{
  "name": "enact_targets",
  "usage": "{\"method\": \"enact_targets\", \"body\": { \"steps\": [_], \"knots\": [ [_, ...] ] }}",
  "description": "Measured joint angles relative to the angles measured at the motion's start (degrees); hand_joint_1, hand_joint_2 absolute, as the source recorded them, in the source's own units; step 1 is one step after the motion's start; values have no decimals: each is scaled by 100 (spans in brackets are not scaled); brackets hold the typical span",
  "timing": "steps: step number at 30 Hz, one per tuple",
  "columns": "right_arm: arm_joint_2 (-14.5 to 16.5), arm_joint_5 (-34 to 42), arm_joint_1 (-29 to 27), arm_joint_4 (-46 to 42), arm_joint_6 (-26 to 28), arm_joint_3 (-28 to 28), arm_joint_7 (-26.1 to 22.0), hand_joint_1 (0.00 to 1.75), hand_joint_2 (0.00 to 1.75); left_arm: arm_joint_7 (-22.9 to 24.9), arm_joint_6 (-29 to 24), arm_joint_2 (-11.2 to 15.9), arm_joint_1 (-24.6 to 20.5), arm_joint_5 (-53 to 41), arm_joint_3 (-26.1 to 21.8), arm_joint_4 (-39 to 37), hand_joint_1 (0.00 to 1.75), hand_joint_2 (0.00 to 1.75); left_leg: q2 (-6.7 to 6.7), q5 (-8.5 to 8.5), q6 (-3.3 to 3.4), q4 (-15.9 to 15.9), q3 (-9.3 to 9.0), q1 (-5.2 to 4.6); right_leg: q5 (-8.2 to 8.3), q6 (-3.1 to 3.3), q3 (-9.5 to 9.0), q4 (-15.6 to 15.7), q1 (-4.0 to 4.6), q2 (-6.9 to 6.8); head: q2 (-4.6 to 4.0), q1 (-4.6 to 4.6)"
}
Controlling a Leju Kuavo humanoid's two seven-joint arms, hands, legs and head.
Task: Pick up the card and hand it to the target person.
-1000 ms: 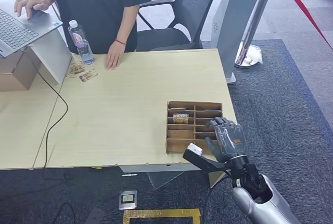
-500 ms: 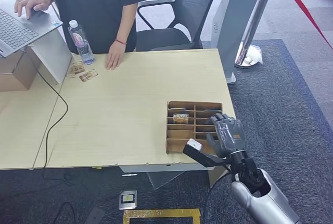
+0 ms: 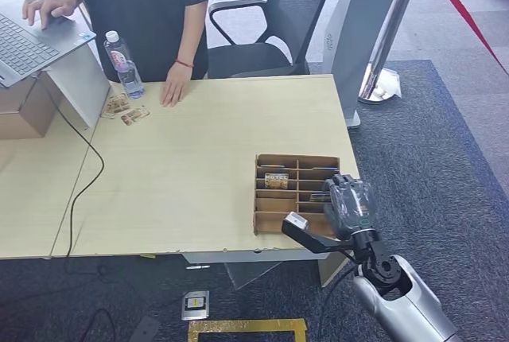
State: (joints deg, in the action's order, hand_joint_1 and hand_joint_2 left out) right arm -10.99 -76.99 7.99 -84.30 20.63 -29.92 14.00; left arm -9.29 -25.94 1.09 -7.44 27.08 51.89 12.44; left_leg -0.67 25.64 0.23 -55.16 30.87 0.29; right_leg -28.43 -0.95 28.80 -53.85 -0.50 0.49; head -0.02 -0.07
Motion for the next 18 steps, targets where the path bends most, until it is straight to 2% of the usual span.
{"method": "enact_targets", "body": {
  "steps": [1,3,5,7,8,18],
  "knots": [
    [0,-19,0,11,-13,1,8,93,175,0,-1,0,0,1,0,0,0,175,0,0,0,0,0,0,0,0,0,0,0,0,0,0],
    [0,-57,0,31,-27,2,16,113,175,0,-2,1,0,5,1,0,0,175,0,0,0,0,0,0,0,0,0,0,0,0,0,0],
    [0,-105,0,46,-44,2,19,145,175,0,-2,2,0,16,1,0,0,175,0,0,0,0,0,0,0,0,0,0,0,0,0,0],
    [0,-148,2,52,-58,3,19,168,175,0,-3,2,1,29,0,-1,0,175,0,0,0,0,0,0,0,0,0,0,0,0,0,0],
    [0,-164,5,54,-61,4,19,172,175,0,-4,2,1,35,0,0,0,175,0,0,0,0,0,0,0,0,0,0,0,0,0,0],
    [0,-269,15,54,-67,11,-35,175,175,-30,-35,2,22,66,1,-1,0,175,0,0,0,0,-1,0,1,0,-1,0,0,0,0,0]
  ]
}}
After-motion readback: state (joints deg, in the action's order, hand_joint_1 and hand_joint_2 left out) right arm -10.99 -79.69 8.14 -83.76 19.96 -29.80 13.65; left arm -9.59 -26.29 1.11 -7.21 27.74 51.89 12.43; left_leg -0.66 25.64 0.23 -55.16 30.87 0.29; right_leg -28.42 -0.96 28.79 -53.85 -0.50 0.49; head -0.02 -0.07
